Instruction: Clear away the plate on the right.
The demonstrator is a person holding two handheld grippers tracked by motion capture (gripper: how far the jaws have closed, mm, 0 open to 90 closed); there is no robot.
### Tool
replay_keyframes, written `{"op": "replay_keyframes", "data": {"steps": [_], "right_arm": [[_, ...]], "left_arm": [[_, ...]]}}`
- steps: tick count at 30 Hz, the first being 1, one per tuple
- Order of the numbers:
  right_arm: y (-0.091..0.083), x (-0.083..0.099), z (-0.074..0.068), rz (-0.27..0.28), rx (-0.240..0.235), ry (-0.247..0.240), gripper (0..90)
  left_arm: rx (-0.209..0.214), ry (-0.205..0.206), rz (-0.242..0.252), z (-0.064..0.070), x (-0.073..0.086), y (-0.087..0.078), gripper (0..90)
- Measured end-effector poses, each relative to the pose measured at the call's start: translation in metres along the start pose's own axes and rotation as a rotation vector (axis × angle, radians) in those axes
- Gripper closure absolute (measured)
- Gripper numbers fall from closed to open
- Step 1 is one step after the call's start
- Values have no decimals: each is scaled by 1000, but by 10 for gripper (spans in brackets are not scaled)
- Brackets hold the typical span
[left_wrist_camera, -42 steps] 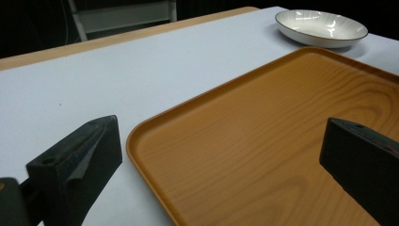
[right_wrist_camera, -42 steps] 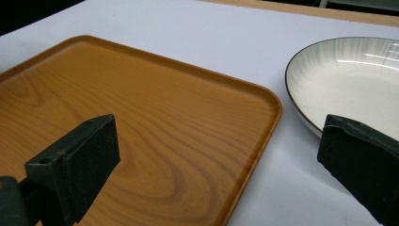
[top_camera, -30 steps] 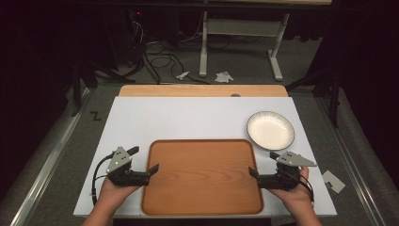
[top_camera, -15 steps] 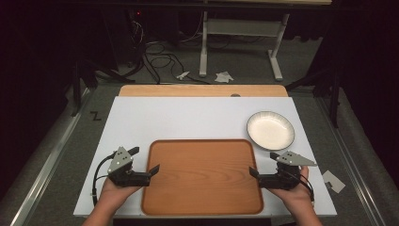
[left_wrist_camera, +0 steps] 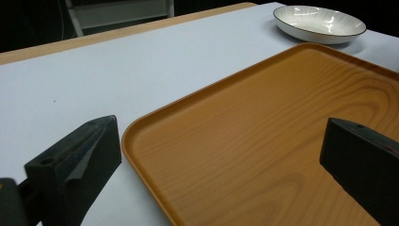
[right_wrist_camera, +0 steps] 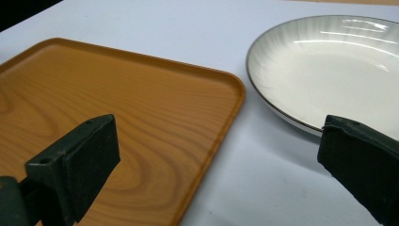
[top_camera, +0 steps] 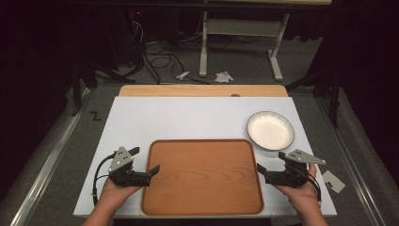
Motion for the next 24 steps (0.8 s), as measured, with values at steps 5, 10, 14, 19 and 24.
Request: {"op": "replay_keyframes", "data": {"steps": [5, 10, 14, 19, 24], "right_arm": [[-5, 0, 12, 7, 22, 23, 0], [-7, 3, 25, 4, 57, 42, 0], [-8, 5, 33, -5, 73, 52, 0], [-15, 7, 49, 5, 106, 74, 0], [-20, 9, 63, 14, 133, 98, 0]], "left_arm": [[3, -5, 0, -1, 0, 0, 3], [16, -6, -26, 0, 2, 1, 3], [9, 6, -22, 2, 2, 2, 3], [-5, 22, -13, 2, 1, 2, 3], [-9, 22, -11, 0, 1, 2, 3]]}}
Point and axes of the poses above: each handheld gripper's, and its own axes: y roughly forward along the jaws, x roughly out of its underside, z roughly to its right, the point moved 8 cm from there along y, roughly forward along the jaws, and after that the axes turned 9 degrees about -z, right-handed, at the moved point
